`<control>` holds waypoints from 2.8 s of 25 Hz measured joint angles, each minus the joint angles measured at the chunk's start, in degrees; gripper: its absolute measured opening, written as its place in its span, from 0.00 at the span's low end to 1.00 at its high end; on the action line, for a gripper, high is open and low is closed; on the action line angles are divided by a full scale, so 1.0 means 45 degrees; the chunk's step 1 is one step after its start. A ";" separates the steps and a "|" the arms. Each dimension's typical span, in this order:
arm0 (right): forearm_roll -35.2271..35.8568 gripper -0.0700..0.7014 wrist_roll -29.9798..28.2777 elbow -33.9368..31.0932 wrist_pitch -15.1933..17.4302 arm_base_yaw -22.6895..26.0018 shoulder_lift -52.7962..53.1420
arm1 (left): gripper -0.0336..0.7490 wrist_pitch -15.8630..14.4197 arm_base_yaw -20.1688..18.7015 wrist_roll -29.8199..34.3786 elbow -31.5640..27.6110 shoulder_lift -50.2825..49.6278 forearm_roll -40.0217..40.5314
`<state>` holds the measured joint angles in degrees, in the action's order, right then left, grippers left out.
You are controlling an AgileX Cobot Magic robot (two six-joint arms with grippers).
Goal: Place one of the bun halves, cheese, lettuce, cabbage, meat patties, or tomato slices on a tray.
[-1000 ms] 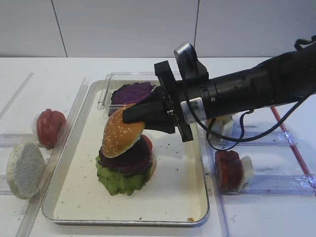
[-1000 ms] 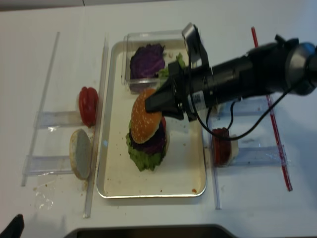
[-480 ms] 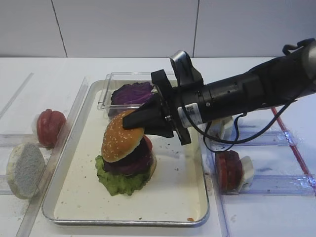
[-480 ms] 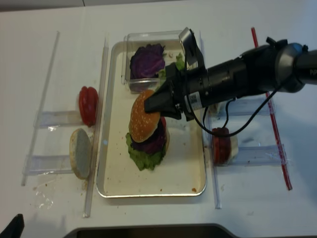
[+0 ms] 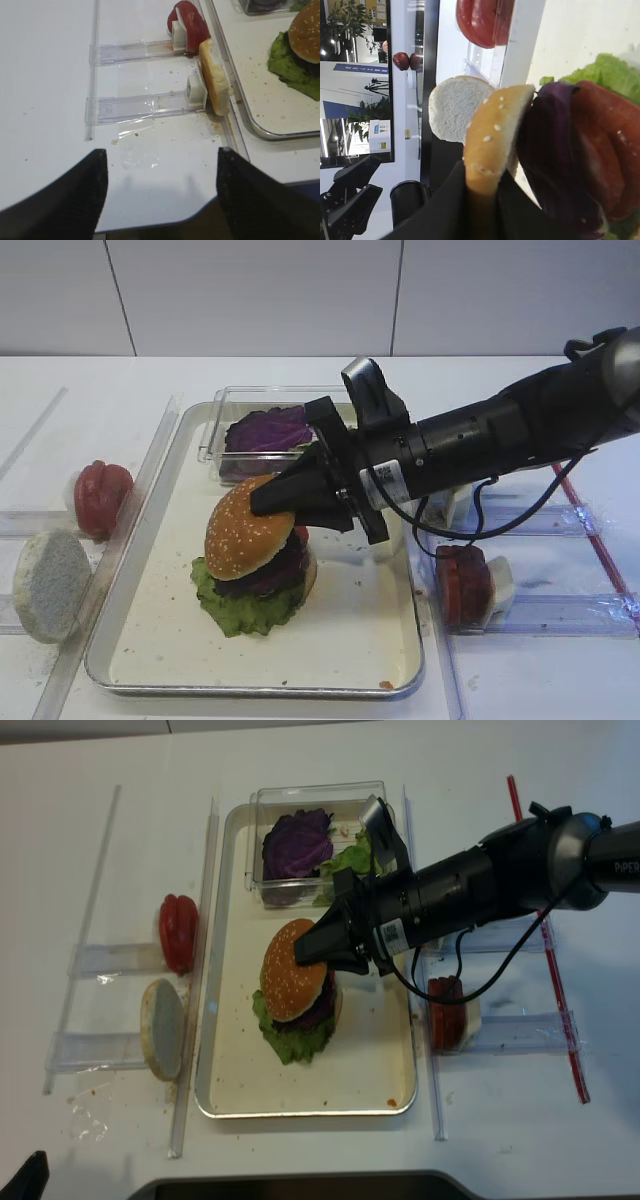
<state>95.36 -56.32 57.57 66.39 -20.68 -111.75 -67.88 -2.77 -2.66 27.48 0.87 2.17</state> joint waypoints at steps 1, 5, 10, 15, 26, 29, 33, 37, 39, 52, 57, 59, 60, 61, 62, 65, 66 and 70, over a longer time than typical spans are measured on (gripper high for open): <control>0.0000 0.30 0.0000 0.0000 0.0000 0.0000 0.0000 | 0.59 0.0000 0.0000 0.0000 0.0000 0.0000 0.0000; 0.0022 0.41 0.0000 0.0000 0.0000 0.0000 0.0000 | 0.59 0.0000 0.0000 0.0000 0.0000 0.0000 0.0000; 0.0047 0.49 0.0000 0.0000 0.0000 0.0000 0.0000 | 0.59 0.0000 0.0000 0.0000 0.0000 0.0000 0.0000; 0.0047 0.59 -0.0097 0.0000 0.0000 0.0000 0.0000 | 0.59 0.0000 0.0000 0.0000 0.0000 0.0000 0.0000; 0.0143 0.76 -0.0325 0.0000 -0.0189 0.0000 0.0000 | 0.59 0.0000 0.0000 0.0000 0.0000 0.0000 0.0000; 0.0204 0.85 -0.0325 0.0000 -0.0221 0.0000 0.0000 | 0.59 0.0000 0.0000 0.0000 0.0000 0.0000 0.0000; 0.0273 0.93 -0.0325 0.0000 -0.0193 0.0000 0.0000 | 0.59 0.0000 0.0000 0.0000 0.0000 0.0000 0.0000; 0.0293 0.95 -0.0325 0.0000 -0.0123 0.0030 0.0000 | 0.59 0.0000 0.0000 0.0000 0.0000 0.0000 0.0000; 0.0293 0.96 -0.0265 0.0000 -0.0024 0.0188 0.0000 | 0.59 0.0000 0.0000 0.0000 0.0000 0.0000 0.0000; -0.0006 0.96 0.0240 0.0000 -0.0024 0.1037 0.0000 | 0.59 0.0000 0.0000 0.0000 0.0000 0.0000 0.0000; -0.0006 0.96 0.0271 0.0000 -0.0024 0.1037 0.0000 | 0.59 0.0000 0.0000 0.0000 0.0000 0.0000 0.0000; -0.0038 0.96 0.0271 0.0000 -0.0024 0.1117 0.0000 | 0.59 0.0000 0.0000 0.0000 0.0000 0.0000 0.0000; -0.0036 0.96 0.0271 0.0000 -0.0024 0.1195 0.0000 | 0.59 0.0000 0.0000 0.0000 0.0000 0.0000 0.0000; -0.0036 0.96 0.0271 0.0000 -0.0024 0.1291 0.0000 | 0.59 0.0000 0.0000 0.0000 0.0000 0.0000 0.0000; -0.0068 0.96 0.0304 0.0000 -0.0024 0.1389 0.0000 | 0.59 0.0000 0.0000 0.0000 0.0000 0.0000 0.0000; -0.0360 0.96 0.0538 0.0000 -0.0024 0.1521 0.0000 | 0.59 0.0000 0.0000 0.0000 0.0000 0.0000 0.0000; -0.0479 0.96 0.0580 0.0000 -0.0024 0.1521 0.0032 | 0.59 0.0000 0.0000 0.0000 0.0000 0.0000 0.0000; -0.0646 0.96 0.0707 0.0000 -0.0024 0.1521 0.0388 | 0.59 0.0000 0.0000 0.0000 0.0000 0.0000 0.0000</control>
<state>92.45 -53.14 57.57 66.28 -13.84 -110.00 -67.88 -2.77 -2.66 27.48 0.87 2.17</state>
